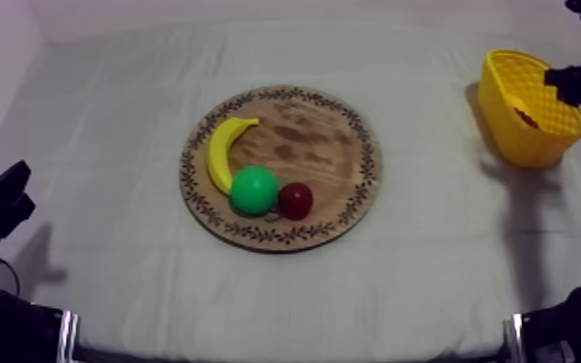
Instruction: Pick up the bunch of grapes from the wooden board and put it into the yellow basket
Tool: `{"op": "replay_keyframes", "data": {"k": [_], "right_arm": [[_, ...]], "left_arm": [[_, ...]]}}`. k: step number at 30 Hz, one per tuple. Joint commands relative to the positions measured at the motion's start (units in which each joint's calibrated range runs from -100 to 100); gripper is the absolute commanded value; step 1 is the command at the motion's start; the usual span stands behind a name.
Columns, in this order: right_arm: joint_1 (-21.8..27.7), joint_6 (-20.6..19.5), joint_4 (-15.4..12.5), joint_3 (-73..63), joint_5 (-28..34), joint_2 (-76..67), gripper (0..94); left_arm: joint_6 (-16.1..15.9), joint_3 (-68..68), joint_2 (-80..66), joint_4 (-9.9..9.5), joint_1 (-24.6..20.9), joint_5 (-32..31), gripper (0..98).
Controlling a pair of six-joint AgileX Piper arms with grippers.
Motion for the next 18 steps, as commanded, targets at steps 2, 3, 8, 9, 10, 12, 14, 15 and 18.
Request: {"op": "replay_keyframes", "data": {"k": [2,3,8,9,10,12,14,15,18], "right_arm": [[-0.3,-0.3,0.1,5.0,-1.1,-5.3,26.3],[-0.3,-0.4,0.1,6.2,-1.5,-6.6,25.2],[-0.6,-1.6,1.1,12.7,-4.2,-13.5,19.3],[-0.7,-1.9,1.3,14.0,-4.6,-14.9,18.2],[-0.8,-2.2,1.6,15.5,-5.1,-16.5,17.1],[-1.0,-3.0,2.4,18.6,-6.2,-19.7,15.3],[-1.2,-3.8,3.2,22.0,-7.3,-23.1,13.6],[-1.3,-4.3,3.6,23.7,-7.9,-24.9,12.7],[-1.4,-5.0,4.2,28.6,-9.4,-30.4,9.9]], "left_arm": [[0.0,0.0,0.0,-0.02,0.0,0.0,0.1],[0.0,0.0,0.0,-0.02,0.0,0.0,0.1],[0.0,0.0,0.0,-0.02,0.0,0.0,0.1],[0.0,0.0,0.0,-0.02,0.0,0.0,0.1],[0.0,0.0,0.0,-0.02,0.0,0.0,0.1],[0.0,0.0,0.0,-0.02,0.0,0.0,0.1],[0.0,0.0,0.0,-0.02,0.0,0.0,0.1],[0.0,0.0,0.0,-0.02,0.0,0.0,0.1],[0.0,0.0,0.0,-0.02,0.0,0.0,0.1]]}}
